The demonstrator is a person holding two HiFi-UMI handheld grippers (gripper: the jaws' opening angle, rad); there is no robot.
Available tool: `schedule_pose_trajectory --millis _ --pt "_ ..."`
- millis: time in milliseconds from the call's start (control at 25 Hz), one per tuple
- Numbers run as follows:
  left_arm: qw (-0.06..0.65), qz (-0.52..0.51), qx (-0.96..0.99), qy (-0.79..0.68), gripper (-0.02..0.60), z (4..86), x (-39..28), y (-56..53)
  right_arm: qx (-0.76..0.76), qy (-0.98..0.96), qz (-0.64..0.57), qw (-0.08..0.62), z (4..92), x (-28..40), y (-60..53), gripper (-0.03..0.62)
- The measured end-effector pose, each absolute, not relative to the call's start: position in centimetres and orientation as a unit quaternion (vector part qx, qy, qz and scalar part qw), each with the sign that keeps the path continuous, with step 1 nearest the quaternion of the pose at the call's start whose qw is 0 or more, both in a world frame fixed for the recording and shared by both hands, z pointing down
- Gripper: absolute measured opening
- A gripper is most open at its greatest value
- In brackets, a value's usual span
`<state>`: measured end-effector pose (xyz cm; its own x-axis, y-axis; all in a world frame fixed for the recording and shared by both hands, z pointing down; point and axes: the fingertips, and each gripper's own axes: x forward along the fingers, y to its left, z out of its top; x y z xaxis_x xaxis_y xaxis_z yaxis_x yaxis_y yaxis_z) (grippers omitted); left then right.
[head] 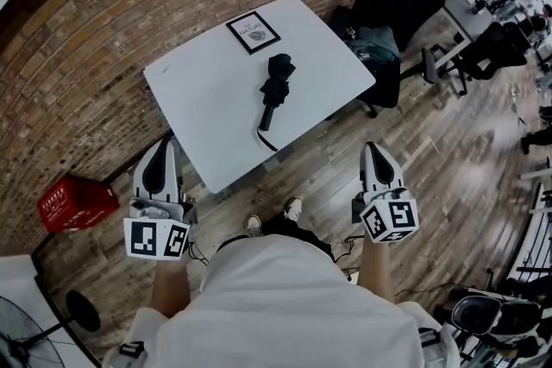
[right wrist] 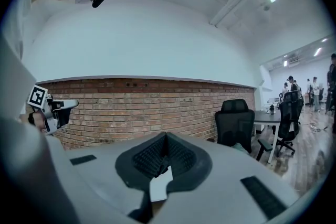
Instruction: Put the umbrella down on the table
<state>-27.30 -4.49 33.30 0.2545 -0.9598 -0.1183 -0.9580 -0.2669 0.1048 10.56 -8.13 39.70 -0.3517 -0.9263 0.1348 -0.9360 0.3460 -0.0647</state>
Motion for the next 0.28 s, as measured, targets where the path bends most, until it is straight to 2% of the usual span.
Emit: schedule_pose_trajectory --millis 280 --pt "0.009 -0.078 0.793 -0.605 0.023 33.63 -27.75 -3.80 0.568 -0.819 0.066 0.040 39.89 9.99 -7.27 0.020"
